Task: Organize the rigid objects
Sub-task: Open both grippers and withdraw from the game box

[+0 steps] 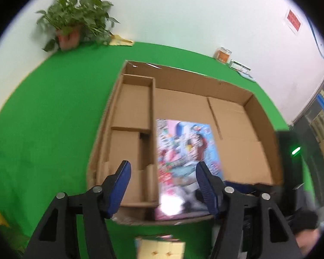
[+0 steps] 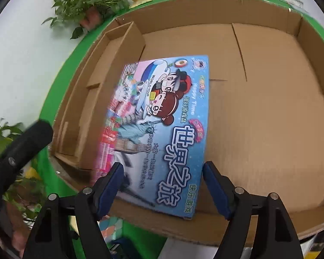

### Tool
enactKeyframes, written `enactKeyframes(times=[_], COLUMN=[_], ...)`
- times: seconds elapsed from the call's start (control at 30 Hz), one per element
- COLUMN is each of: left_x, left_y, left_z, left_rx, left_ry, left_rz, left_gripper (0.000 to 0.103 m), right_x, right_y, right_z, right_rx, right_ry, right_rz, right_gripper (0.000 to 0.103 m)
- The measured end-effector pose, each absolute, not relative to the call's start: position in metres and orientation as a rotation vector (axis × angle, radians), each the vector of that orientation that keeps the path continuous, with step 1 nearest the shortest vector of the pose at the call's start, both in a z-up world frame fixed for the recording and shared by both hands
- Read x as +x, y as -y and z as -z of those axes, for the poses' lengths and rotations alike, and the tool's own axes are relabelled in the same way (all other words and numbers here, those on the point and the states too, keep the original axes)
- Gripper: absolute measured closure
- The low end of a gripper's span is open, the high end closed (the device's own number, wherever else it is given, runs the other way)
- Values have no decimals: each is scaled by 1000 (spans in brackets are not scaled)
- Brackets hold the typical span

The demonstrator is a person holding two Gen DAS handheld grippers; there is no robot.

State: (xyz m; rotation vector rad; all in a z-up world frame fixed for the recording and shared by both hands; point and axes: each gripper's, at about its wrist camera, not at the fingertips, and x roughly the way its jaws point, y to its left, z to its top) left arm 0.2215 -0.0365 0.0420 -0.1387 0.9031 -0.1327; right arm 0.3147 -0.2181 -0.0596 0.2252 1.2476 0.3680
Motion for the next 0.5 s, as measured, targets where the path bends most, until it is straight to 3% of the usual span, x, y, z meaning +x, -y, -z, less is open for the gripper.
enactKeyframes(times=[0.07,0.17,0.2,0.27,0.43,0.5], left_x=[212,199,192,182,186,188], left_y=[33,30,30,35,46,51], left_z=[-35,-30,-29,-27,-11,-10], left_rx=[-104,-108,-112,-108,-65,-26], left_ry=[-893,-886,-863,-817,-889,-902], left_rz=[116,127,131,134,118,110], left_gripper=[41,41,41,41,42,42], right_x=[305,270,255,235,224,226], right_y=[226,249,260,274,311,321], right_z=[43,-2,-15,-28,-16,-7], right_rx=[218,122,89,42,6,12], right_ry=[-1189,-987,-911,-827,-860,-878], right_rz=[-365,-305,-256,-185,-77,-92], right_gripper=[26,2,1,1,1,9])
